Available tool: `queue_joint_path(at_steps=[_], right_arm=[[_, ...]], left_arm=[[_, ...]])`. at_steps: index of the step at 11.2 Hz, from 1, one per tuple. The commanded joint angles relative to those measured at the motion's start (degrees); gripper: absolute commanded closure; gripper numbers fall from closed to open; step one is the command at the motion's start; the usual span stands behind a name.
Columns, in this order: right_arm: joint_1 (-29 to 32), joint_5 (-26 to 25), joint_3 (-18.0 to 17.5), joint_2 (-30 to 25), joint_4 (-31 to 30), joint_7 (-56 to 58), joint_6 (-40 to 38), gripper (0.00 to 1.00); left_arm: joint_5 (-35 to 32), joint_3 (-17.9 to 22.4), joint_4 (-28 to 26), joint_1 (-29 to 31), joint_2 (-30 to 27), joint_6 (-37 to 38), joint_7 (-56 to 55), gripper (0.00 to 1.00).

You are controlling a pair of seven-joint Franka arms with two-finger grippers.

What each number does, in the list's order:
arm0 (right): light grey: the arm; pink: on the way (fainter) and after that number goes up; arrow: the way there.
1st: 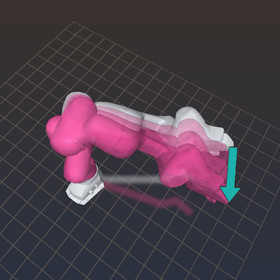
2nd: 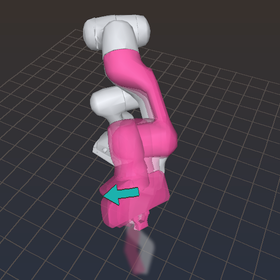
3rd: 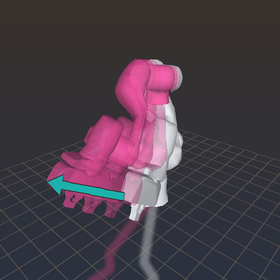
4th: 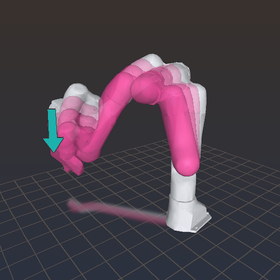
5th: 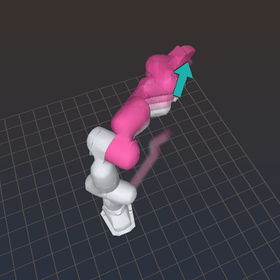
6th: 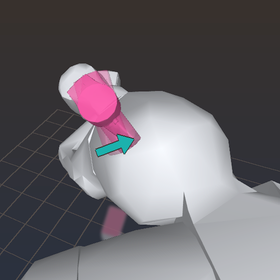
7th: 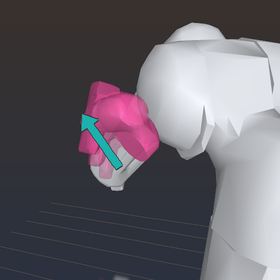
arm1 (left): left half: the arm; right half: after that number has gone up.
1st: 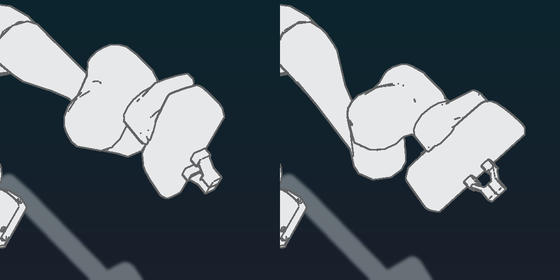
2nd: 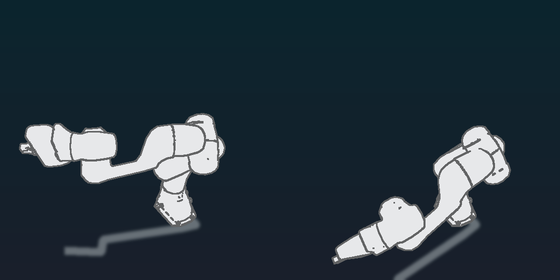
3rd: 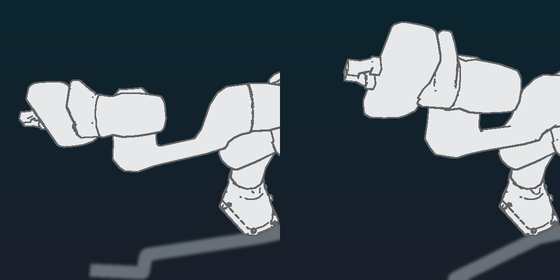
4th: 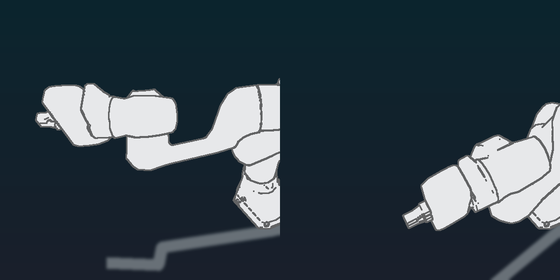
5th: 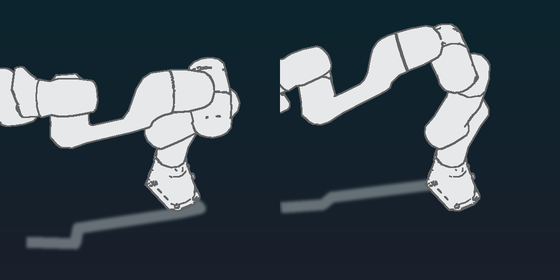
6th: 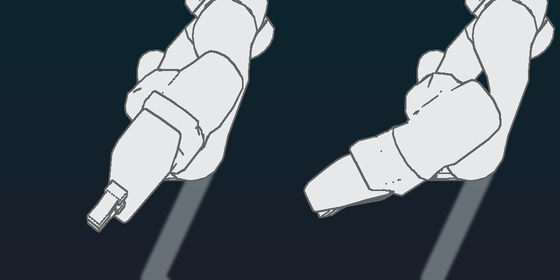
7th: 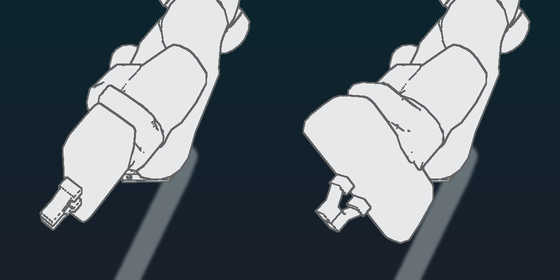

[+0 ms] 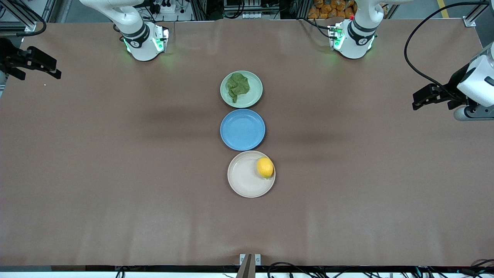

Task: Pick lemon and lettuce from plates

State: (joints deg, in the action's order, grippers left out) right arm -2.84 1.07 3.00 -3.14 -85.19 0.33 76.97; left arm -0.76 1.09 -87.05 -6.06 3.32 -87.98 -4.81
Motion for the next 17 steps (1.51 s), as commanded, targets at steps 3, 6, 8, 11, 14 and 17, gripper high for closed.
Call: queue_joint_path(at_steps=[3,6,8,11,14,17], right_arm=[[3.0,0.3,-0.5,0.3,0.8,0.6,3.3,0.00],[2.7,0.9,-0.6,-0.1,-2.3,0.6,4.8,0.00],[1.5,1.7,-0.8,-0.3,-3.6,0.5,5.4,0.00],[-5.7,3.1,-0.9,-0.9,-6.1,-3.8,6.4,0.00],[-14.9,3.1,-4.1,-2.1,-12.2,-19.2,11.1,0.00],[-25.4,3.9,-8.2,-1.7,-21.2,-32.3,21.0,0.00]], left_arm=[[0.1,-0.1,1.3,-0.4,1.3,1.0,0.7,0.00],[0.8,-1.1,1.1,-4.4,7.1,0.9,-0.4,0.00],[3.5,-1.1,1.3,-6.9,11.3,-2.9,-3.4,0.00],[6.8,-1.1,1.3,-11.5,18.2,-12.6,-14.8,0.00],[6.7,-0.9,2.9,-18.2,26.4,-28.4,-26.9,0.00],[6.3,-0.7,6.8,-22.2,34.6,-40.4,-34.1,0.00]])
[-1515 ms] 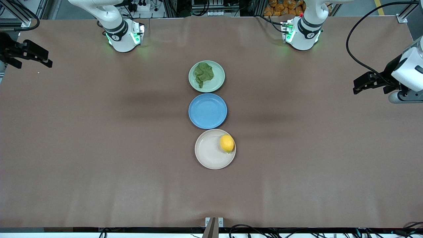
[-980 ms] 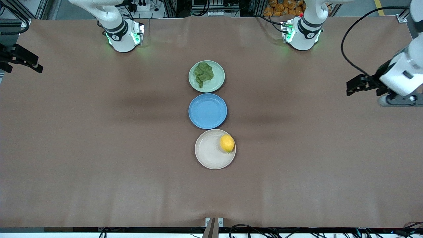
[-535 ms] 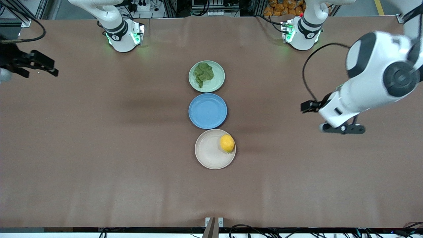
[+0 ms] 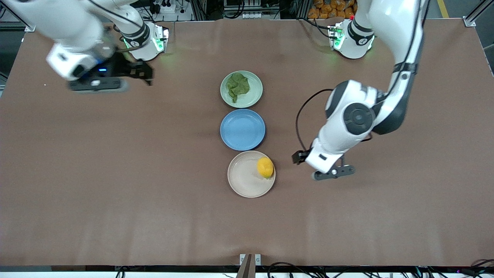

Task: Pick lemon and lettuce from plates
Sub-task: 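Reach the left gripper to the lemon while the right gripper reaches the lettuce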

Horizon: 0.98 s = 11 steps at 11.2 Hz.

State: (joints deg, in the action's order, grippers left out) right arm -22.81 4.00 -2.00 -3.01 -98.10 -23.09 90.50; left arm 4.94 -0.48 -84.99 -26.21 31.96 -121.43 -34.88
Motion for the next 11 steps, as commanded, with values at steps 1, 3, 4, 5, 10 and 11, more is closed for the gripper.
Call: queue_joint_path(at_steps=[1,3,4,5,10,11], right_arm=[[-6.4,1.0,-7.1,-1.6,-12.2,-13.2,12.9,0.00],[-10.0,1.0,-12.0,-0.5,-20.3,-18.4,24.2,0.00],[-12.7,1.0,-12.1,1.3,-21.2,-18.5,25.5,0.00],[-15.4,0.8,-12.2,3.4,-21.0,-18.7,25.9,0.00],[-24.0,-1.5,-12.2,15.6,-21.0,-29.7,40.0,0.01],[-24.8,-5.2,-12.2,17.3,-21.1,-32.8,41.1,0.02]], left_arm=[[0.8,0.8,4.7,-3.0,7.7,-10.8,-7.5,0.00],[0.5,1.1,4.7,-6.4,11.2,-16.8,-13.6,0.00],[0.5,1.1,4.8,-7.6,12.9,-20.6,-15.8,0.00],[0.6,1.1,4.7,-8.5,14.2,-23.5,-17.7,0.00],[0.5,1.0,4.3,-11.2,15.2,-23.9,-19.8,0.00],[0.6,1.0,4.3,-11.1,16.1,-23.9,-19.7,0.00]])
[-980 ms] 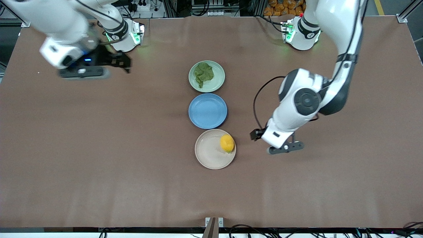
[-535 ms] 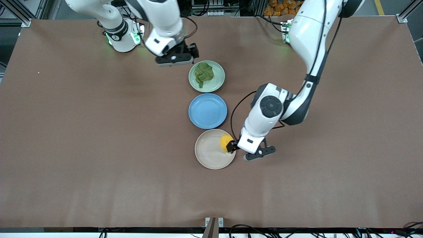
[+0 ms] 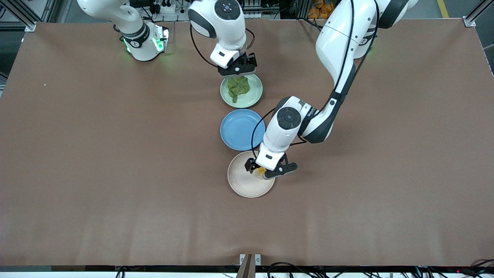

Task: Pick lemon and lettuce from plates
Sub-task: 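Close the left gripper on the lemon while the right gripper grasps lettuce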

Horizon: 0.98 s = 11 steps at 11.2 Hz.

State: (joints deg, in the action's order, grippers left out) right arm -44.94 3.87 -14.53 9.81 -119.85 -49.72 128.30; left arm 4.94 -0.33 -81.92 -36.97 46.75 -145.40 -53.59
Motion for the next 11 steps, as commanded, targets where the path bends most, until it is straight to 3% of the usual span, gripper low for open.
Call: queue_joint_path(at_steps=[1,5,11], right_arm=[[-2.8,-8.1,0.2,6.0,0.7,-8.0,3.4,0.05],[-3.2,-11.9,-0.2,10.0,0.0,-8.3,5.8,0.12],[-3.5,-18.7,-0.2,14.0,-3.1,-13.6,13.5,0.12]], left_arm=[[0.5,0.9,1.3,-0.5,1.8,0.0,-1.0,0.00],[0.2,0.9,1.2,-0.3,2.3,0.0,-0.6,0.00],[0.2,0.9,0.9,-0.6,3.6,0.0,-0.9,0.00]])
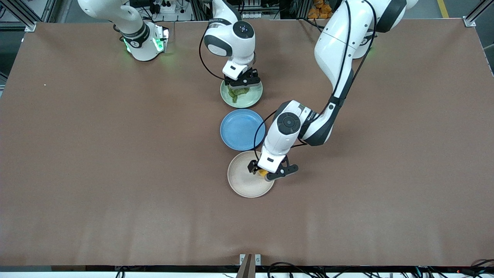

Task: Pick lemon and lettuce from plates
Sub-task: 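Close the left gripper on the lemon while the right gripper grasps lettuce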

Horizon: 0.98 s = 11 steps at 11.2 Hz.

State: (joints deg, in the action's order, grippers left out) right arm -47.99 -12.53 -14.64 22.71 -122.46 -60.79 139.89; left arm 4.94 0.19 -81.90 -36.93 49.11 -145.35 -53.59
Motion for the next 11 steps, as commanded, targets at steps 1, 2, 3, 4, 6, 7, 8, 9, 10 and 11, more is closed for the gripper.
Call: queue_joint_path(at_steps=[1,2,3,4,6,7,8,9,10,11], right_arm=[[-0.4,-2.7,-0.2,1.3,-1.5,-2.5,3.4,0.12],[-0.4,-3.5,-0.2,1.4,-2.2,-2.7,4.9,0.12],[-0.5,-4.9,-0.2,1.5,-3.2,-3.2,6.0,0.16],[-0.5,-6.2,-0.2,1.7,-3.4,-3.9,6.5,0.22],[-0.5,-9.1,-0.2,2.2,-3.5,-4.3,6.4,0.49],[-0.5,-10.1,-0.2,2.2,-3.5,-4.3,5.9,0.68],[-0.4,-10.3,-0.2,1.9,-3.4,-4.2,5.7,0.90],[-0.1,-10.3,-0.3,1.2,-3.3,-4.3,5.2,1.00],[0.2,-10.3,-0.5,-0.1,-3.2,-4.2,4.3,1.00],[1.0,-10.0,-0.7,-2.1,-3.2,-3.6,3.5,1.00]], left_arm=[[0.2,0.4,0.8,-0.7,1.3,0.0,-0.8,0.00],[0.2,0.4,0.8,-0.7,1.3,0.0,-0.6,0.00],[0.0,0.5,0.7,-0.9,1.3,0.0,-0.6,0.00],[-0.8,0.5,0.7,-1.3,1.3,0.0,-1.3,0.46],[-1.0,0.7,0.8,-1.4,1.1,0.0,-3.0,1.00],[-1.0,0.7,0.8,-1.3,0.9,0.1,-3.0,1.00],[-1.0,0.7,0.8,-1.3,0.7,0.1,-3.0,1.00],[-1.0,0.7,0.8,-1.3,0.6,0.2,-3.0,1.00],[-1.0,0.7,0.7,-1.2,0.1,0.4,-3.0,1.00],[-1.1,0.7,0.8,-0.8,-0.7,0.8,-3.0,1.00]])
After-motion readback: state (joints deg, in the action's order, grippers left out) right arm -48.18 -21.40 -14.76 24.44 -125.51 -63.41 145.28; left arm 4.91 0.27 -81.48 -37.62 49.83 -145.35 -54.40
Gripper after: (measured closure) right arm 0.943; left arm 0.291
